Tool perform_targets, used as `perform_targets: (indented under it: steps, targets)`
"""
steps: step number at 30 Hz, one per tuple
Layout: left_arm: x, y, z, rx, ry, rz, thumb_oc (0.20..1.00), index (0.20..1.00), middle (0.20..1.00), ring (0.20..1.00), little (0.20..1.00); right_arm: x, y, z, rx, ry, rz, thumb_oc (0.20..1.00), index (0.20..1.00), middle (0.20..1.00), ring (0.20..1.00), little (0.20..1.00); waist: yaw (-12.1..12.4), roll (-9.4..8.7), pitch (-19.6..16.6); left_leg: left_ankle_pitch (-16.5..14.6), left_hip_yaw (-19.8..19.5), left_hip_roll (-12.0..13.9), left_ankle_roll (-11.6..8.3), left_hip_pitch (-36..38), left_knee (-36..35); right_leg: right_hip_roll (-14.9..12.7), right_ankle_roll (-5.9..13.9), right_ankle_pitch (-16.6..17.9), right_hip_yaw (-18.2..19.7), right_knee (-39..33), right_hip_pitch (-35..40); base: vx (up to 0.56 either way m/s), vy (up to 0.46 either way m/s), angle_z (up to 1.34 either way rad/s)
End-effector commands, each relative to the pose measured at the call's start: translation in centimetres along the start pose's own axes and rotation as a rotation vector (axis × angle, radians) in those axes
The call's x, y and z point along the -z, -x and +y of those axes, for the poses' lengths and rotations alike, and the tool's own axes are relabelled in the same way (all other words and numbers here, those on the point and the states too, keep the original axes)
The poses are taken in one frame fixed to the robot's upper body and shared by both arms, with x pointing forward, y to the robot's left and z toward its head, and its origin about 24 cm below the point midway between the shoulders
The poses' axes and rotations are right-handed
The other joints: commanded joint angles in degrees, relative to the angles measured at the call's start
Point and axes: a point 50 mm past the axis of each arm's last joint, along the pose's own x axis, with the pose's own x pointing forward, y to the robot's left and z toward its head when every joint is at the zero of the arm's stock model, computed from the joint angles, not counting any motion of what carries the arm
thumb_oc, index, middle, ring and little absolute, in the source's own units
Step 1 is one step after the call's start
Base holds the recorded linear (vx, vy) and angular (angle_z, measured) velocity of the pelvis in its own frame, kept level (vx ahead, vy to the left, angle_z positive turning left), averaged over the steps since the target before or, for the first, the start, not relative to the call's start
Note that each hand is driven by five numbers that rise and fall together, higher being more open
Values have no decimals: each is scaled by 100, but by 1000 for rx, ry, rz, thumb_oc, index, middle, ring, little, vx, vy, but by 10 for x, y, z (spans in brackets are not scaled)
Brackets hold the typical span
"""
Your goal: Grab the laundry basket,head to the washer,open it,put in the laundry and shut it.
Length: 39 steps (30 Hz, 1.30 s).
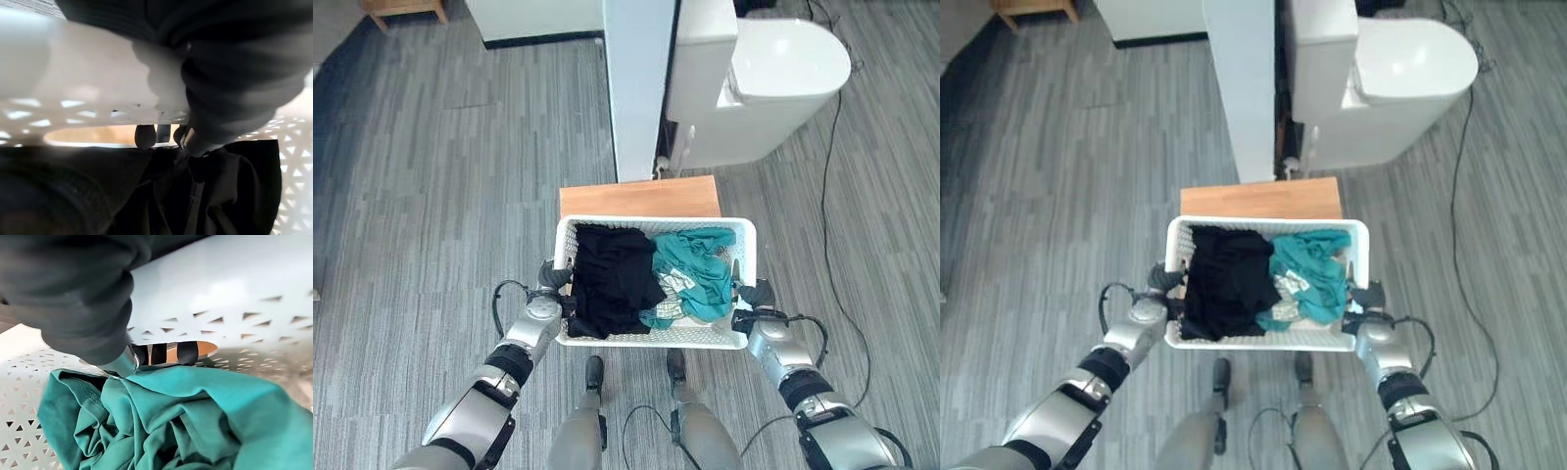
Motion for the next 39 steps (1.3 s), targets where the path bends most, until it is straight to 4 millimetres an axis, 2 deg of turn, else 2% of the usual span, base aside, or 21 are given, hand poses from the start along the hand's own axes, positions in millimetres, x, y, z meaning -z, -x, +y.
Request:
perform_targets:
  steps: [1,3,6,10,12,13,16,18,19,20,22,24,27,28,29,32,35,36,37,38,39]
  targets:
    - [-47,5,-53,331,21,-166,200,200,200,200,200,-39,-2,33,-241,-80,-125,200,200,200,200,200,141,-9,-714,-413,-281,-132,149,197,255,-322,339,-805,-119,569,358,59,-16,12]
    - [-45,3,-52,344,-20,-156,200,200,200,200,200,-34,-3,31,-258,-43,-103,200,200,200,200,200,150,-18,-773,-447,-291,-136,146,251,281,-323,341,-829,-146,574,435,52,-12,9]
    - [-45,-8,-45,329,-195,-123,200,200,200,200,200,-36,-9,29,-299,92,-59,200,200,200,200,200,177,-91,-985,-578,-278,-146,122,402,450,-308,336,-883,-197,573,667,68,-37,8]
    - [-45,-15,-34,289,-255,-89,200,200,200,200,200,-38,-9,35,-340,126,-46,200,200,200,200,200,151,-141,-1104,-679,-237,-96,99,507,601,-251,321,-936,-160,592,780,23,-52,1]
    - [-43,-16,-32,283,-248,-81,200,200,200,200,200,-37,-8,37,-354,123,-47,200,200,200,200,200,139,-145,-1105,-677,-226,-72,98,539,586,-234,308,-944,-144,601,793,-8,-54,-11]
    - [-35,-17,-28,272,-235,-44,200,200,200,200,200,-33,-5,38,-370,126,-37,200,200,200,200,200,103,-167,-1164,-606,-207,6,77,619,452,-165,274,-937,-109,578,804,-5,-46,-12]
    - [-27,-16,-28,278,-233,-13,200,200,200,200,200,-30,-3,36,-388,139,-29,200,200,200,200,200,41,-195,-1217,-466,-248,109,30,585,288,-66,230,-933,-31,500,758,-33,-82,-5]
    - [-26,-17,-27,273,-235,-11,200,200,200,200,200,-31,-3,35,-388,144,-35,200,200,200,200,200,17,-206,-1225,-446,-270,137,15,552,295,-21,202,-920,-7,495,710,-66,-78,-3]
    - [-29,-16,-30,283,-232,-25,200,200,200,200,200,-35,-3,34,-391,149,-56,200,200,200,200,200,1,-249,-1181,-480,-295,157,-5,405,532,44,171,-914,16,513,649,-134,-103,-5]
    - [-33,-16,-30,283,-224,-47,200,200,200,200,200,-42,-3,33,-391,157,-82,200,200,200,200,200,19,-296,-1110,-542,-379,151,-7,314,748,97,165,-917,33,613,561,-178,-107,-7]
    - [-38,-15,-36,304,-225,-66,200,200,200,200,200,-47,-7,29,-371,160,-98,200,200,200,200,200,119,-412,-931,-657,-1076,54,-89,82,1181,176,155,-928,134,865,406,-153,-50,-14]
    - [-34,-14,-40,314,-232,-54,200,200,200,200,200,-46,-8,23,-347,143,-90,200,200,200,200,200,66,-448,-892,-762,-1488,-38,-113,17,1297,148,195,-885,205,913,359,-79,77,-23]
    - [-27,-13,-43,325,-257,-36,200,200,200,200,200,-42,-8,17,-331,125,-78,200,200,200,200,200,-65,-453,-916,-968,-1336,-104,-29,13,1482,56,277,-829,314,950,339,-28,127,-10]
    - [-25,-13,-42,322,-266,-32,200,200,200,200,200,-42,-8,17,-326,122,-78,200,200,200,200,200,-69,-471,-895,-1095,-1297,-207,9,-14,1709,-1,317,-777,423,965,326,-79,350,-3]
    - [-27,-13,-45,333,-290,-48,200,200,200,200,200,-37,-10,10,-293,107,-59,200,200,200,200,200,-72,-468,-814,-1371,-1233,-476,113,-128,2142,-155,428,-632,679,929,297,-96,404,-17]
    - [-26,-12,-45,347,-295,-54,200,200,200,200,200,-32,-9,6,-283,117,-47,200,200,200,200,200,-51,-446,-791,-1611,-1038,-626,237,-154,2388,-310,580,-423,954,850,247,-58,283,-74]
    - [-33,-11,-46,361,-326,-88,200,200,200,200,200,-38,-10,2,-275,166,-70,200,200,200,200,200,-84,-432,-748,-1836,-652,-900,393,-288,2664,-709,906,191,1404,494,-16,-142,380,-44]
    - [-34,-12,-41,351,-340,-100,200,200,200,200,200,-38,-10,2,-268,182,-72,200,200,200,200,200,-57,-409,-718,-1924,-395,-910,426,-340,2756,-872,921,388,1342,356,-153,-225,397,-87]
    - [-35,-12,-34,341,-347,-105,200,200,200,200,200,-39,-10,3,-270,197,-76,200,200,200,200,200,30,-385,-698,-1954,-204,-856,443,-358,2800,-966,871,394,1040,301,-233,-253,438,-105]
    - [-40,-15,-21,298,-328,-118,200,200,200,200,200,-43,-11,10,-279,210,-89,200,200,200,200,200,149,-294,-650,-1877,64,-778,469,-241,2635,-1040,807,319,442,368,-424,-240,406,-154]
    - [-38,-16,-16,281,-319,-108,200,200,200,200,200,-44,-12,15,-285,207,-88,200,200,200,200,200,258,-273,-625,-1806,289,-738,503,-176,2554,-973,749,144,-55,704,-423,-245,402,-197]
